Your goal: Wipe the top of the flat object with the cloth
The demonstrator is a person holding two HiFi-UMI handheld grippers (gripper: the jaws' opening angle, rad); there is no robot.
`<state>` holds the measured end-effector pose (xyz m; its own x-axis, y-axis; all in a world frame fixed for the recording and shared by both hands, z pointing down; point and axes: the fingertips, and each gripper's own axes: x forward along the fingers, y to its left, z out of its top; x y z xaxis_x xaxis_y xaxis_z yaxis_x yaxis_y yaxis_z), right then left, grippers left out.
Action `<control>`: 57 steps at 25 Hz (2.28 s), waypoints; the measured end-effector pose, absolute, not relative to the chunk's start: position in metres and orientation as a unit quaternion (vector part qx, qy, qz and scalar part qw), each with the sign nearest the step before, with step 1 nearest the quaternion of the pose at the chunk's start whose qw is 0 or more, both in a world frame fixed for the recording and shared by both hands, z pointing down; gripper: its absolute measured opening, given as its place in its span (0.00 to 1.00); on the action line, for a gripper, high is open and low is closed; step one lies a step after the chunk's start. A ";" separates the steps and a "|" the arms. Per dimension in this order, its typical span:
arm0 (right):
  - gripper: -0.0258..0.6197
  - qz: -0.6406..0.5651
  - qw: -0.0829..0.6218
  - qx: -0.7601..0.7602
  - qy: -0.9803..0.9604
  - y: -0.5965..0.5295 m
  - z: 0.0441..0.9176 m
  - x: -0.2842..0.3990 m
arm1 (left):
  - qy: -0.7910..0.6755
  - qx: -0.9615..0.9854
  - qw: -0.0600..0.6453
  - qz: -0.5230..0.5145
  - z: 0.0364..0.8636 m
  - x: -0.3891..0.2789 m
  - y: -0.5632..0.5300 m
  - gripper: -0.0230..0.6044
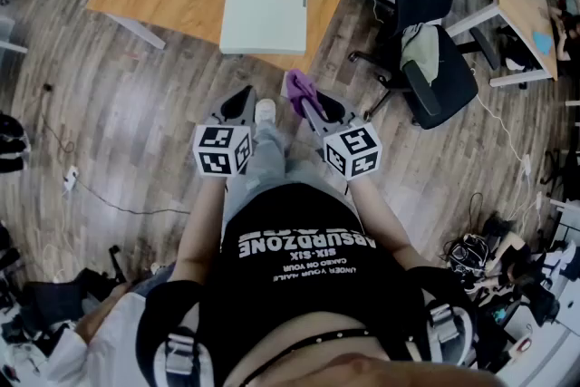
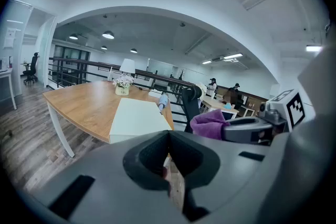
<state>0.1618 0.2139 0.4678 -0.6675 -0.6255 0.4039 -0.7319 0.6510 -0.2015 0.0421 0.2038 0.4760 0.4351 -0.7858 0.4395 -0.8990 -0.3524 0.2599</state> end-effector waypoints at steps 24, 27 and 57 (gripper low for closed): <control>0.19 0.009 0.359 0.342 -0.868 0.085 0.519 0.130 | -0.508 0.802 0.266 0.169 0.509 0.006 0.052 0.06; 0.19 0.003 0.376 0.328 -0.867 0.076 0.529 0.123 | -0.506 0.799 0.271 0.180 0.518 0.001 0.037 0.06; 0.19 0.032 0.406 0.326 -0.853 -0.004 0.562 0.103 | -0.486 0.783 0.297 0.251 0.582 -0.039 -0.044 0.06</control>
<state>0.1027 -0.0044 0.5619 -0.4575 -0.5300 0.7140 -0.5816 0.7857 0.2106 -0.0387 -0.0438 0.5821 0.4019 -0.6107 0.6823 -0.9097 -0.3513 0.2214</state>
